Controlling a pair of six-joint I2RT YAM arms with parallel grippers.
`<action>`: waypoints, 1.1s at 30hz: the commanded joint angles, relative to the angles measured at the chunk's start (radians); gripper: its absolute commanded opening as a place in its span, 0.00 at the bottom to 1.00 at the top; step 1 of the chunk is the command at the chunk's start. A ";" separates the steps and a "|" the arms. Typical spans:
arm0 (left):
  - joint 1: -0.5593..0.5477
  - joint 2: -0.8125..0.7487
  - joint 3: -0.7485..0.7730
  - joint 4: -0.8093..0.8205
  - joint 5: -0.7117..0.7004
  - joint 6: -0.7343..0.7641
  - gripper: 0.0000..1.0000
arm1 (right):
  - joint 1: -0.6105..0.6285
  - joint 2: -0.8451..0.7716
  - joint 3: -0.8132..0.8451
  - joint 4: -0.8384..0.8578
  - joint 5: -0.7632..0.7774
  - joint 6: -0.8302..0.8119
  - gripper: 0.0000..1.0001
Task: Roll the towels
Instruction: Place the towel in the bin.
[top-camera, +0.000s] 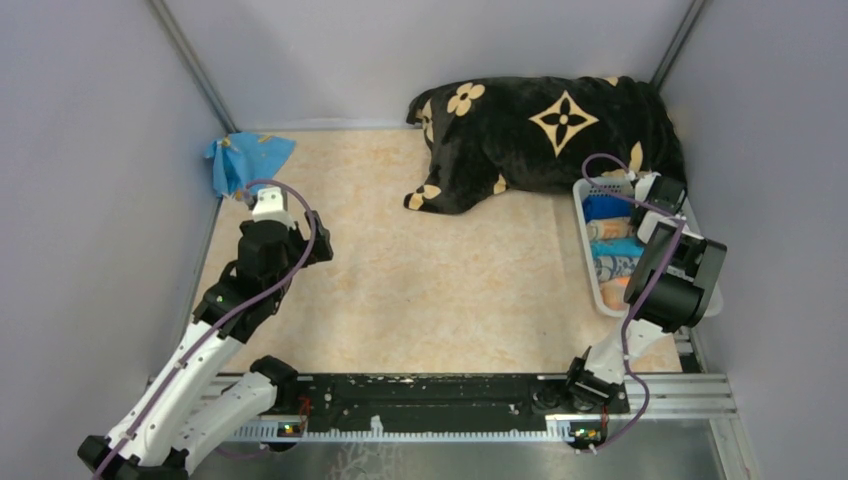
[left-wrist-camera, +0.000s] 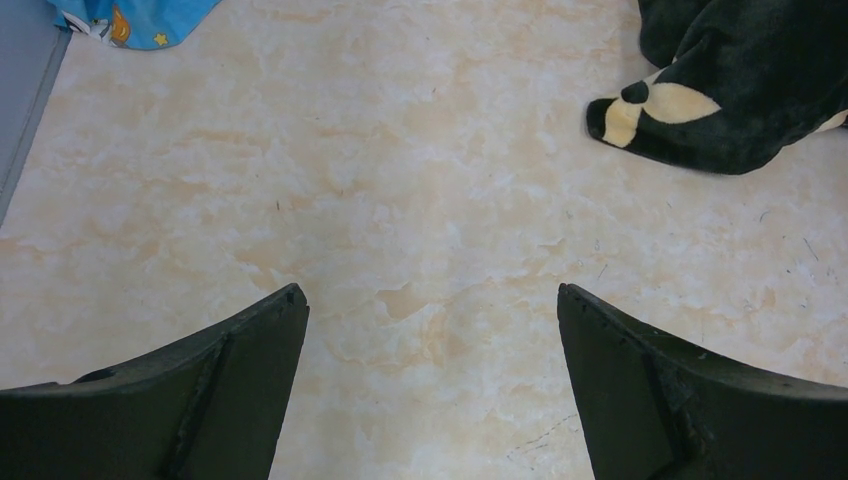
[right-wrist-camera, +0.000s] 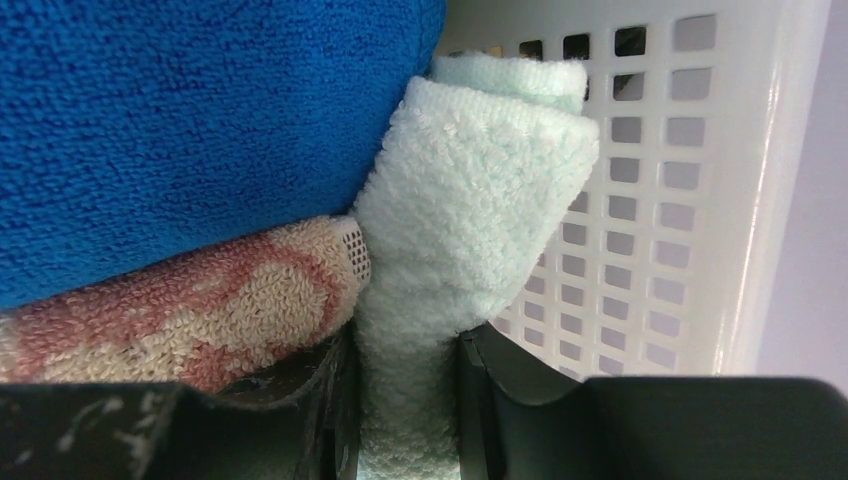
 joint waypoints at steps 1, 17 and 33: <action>-0.002 0.001 -0.004 0.023 -0.014 0.013 1.00 | 0.006 -0.016 -0.008 0.051 0.011 -0.058 0.25; -0.002 -0.007 -0.013 0.033 -0.010 0.023 1.00 | 0.007 0.047 0.039 0.051 0.081 -0.075 0.31; -0.002 -0.022 -0.015 0.031 -0.006 0.026 1.00 | 0.008 -0.043 0.068 0.044 0.058 -0.053 0.63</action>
